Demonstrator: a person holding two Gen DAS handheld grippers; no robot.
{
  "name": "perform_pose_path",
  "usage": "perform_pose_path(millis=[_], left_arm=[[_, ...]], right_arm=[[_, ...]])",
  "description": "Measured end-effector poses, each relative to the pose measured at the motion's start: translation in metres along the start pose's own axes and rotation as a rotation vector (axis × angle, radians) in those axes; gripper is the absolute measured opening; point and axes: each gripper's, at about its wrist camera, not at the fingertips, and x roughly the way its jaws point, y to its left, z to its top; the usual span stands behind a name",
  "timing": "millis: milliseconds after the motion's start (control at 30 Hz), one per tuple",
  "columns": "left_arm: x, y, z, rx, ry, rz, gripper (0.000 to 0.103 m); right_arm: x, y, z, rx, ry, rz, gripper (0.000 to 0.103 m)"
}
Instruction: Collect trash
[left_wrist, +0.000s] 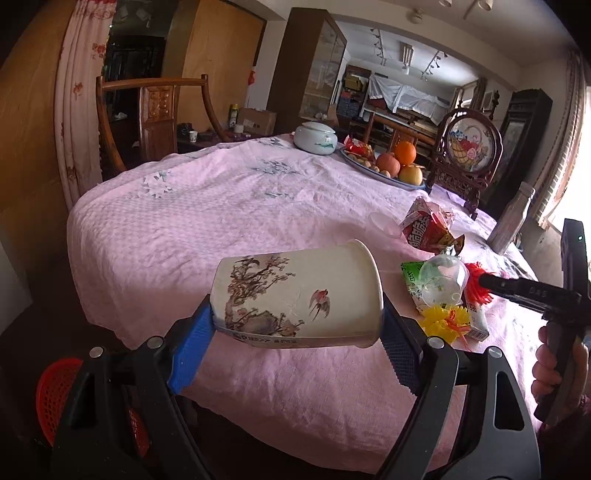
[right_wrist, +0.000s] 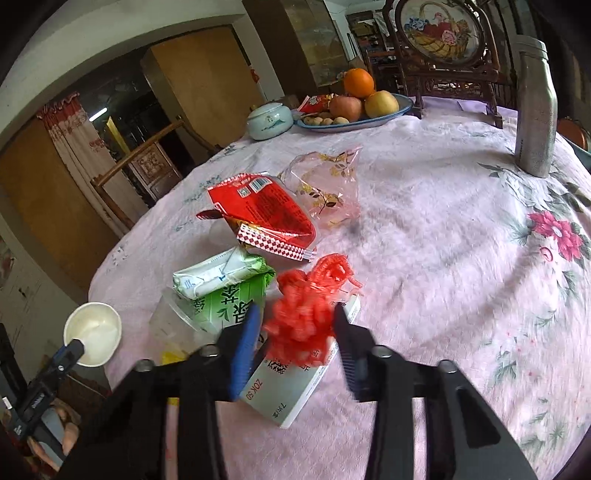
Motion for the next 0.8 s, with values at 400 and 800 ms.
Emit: perform_pose_path(millis=[400, 800], left_arm=[[-0.058, 0.097, -0.027, -0.145, -0.04, 0.164, 0.081], [-0.076, 0.217, -0.106, -0.391, 0.03, 0.344, 0.081]], right_arm=[[-0.057, 0.018, -0.012, -0.048, -0.212, 0.044, 0.019], [-0.076, 0.131, -0.034, -0.261, -0.202, 0.229, 0.019]])
